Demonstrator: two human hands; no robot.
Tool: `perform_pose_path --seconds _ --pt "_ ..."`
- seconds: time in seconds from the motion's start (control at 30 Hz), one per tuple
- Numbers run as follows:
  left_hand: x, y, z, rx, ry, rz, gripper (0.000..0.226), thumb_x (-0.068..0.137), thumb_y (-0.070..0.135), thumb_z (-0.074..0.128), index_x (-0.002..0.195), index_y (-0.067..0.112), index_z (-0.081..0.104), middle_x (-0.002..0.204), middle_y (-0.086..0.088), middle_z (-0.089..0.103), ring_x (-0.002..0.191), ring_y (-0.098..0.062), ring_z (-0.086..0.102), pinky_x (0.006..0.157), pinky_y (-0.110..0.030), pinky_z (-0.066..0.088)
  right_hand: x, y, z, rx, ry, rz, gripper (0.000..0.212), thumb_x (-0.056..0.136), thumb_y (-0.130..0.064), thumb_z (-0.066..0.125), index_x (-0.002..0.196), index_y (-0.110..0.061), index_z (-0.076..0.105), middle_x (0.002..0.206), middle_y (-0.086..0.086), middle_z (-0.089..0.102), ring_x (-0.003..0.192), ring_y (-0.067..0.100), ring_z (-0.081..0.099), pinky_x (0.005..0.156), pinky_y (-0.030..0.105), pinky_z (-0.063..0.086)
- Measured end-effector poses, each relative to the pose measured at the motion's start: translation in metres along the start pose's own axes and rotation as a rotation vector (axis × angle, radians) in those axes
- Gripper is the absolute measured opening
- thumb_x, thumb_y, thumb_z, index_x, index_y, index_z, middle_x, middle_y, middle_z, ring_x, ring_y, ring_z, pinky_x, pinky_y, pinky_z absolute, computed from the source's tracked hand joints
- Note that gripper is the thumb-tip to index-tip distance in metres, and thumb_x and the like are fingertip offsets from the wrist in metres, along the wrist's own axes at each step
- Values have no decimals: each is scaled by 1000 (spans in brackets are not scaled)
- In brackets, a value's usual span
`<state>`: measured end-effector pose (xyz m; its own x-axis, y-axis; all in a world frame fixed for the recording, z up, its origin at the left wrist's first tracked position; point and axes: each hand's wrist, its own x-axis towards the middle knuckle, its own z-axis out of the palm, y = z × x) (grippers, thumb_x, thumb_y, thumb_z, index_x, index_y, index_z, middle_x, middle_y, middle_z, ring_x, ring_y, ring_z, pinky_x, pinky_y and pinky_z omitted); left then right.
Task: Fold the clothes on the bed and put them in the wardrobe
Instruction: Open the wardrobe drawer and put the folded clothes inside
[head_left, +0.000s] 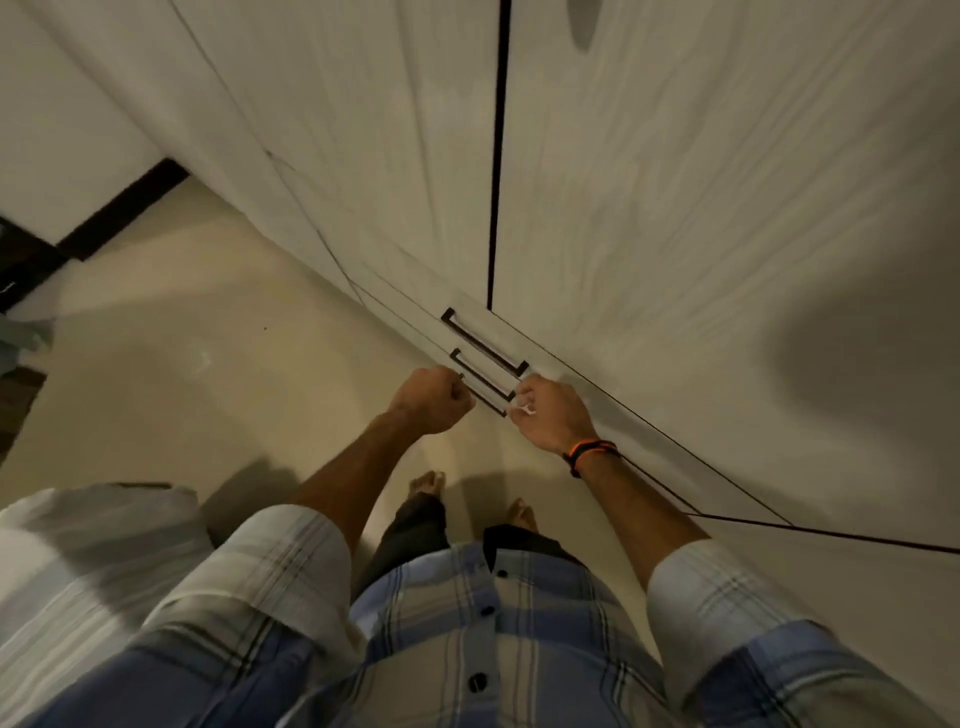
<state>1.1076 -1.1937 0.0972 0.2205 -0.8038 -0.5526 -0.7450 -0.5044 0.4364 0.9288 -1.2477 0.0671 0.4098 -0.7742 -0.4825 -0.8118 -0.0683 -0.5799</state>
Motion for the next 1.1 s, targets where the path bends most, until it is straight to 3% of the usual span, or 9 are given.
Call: perform_pose_path --seconds 0.1,0.37,0.6,0.97,1.1 --pt "30 0 -9 142 -69 92 21 92 28 64 102 10 69 104 -6 69 97 -21 63 87 -35 53 16 -8 7 -66 -37 38 48 89 -28 69 131 -10 57 130 7 62 121 25 57 101 37 48" --pt "96 -16 -19 429 -182 297 48 90 33 65 132 11 52 132 -11 58 121 -27 54 99 -37 44 64 -18 38 -205 -70 144 61 89 -31 65 140 -5 43 141 18 46 129 34 44 105 44 42" --pt "152 -32 -4 749 -236 397 80 89 37 67 151 9 24 158 -17 22 144 -36 24 114 -52 30 107 -12 70 -222 -26 153 65 87 -26 67 142 -5 38 145 16 40 132 33 40 106 49 42" --pt "169 -44 10 734 -292 471 89 84 40 72 150 4 24 156 -18 26 145 -35 23 116 -49 30 102 -28 87 -289 -9 224 88 77 -20 74 147 -2 24 150 17 32 137 32 34 102 48 46" --pt "156 -56 14 743 -305 463 89 84 38 72 151 8 22 158 -16 23 147 -34 19 118 -49 27 90 -35 97 -312 -40 237 94 75 -23 77 149 -5 22 152 16 31 139 32 34 109 49 40"
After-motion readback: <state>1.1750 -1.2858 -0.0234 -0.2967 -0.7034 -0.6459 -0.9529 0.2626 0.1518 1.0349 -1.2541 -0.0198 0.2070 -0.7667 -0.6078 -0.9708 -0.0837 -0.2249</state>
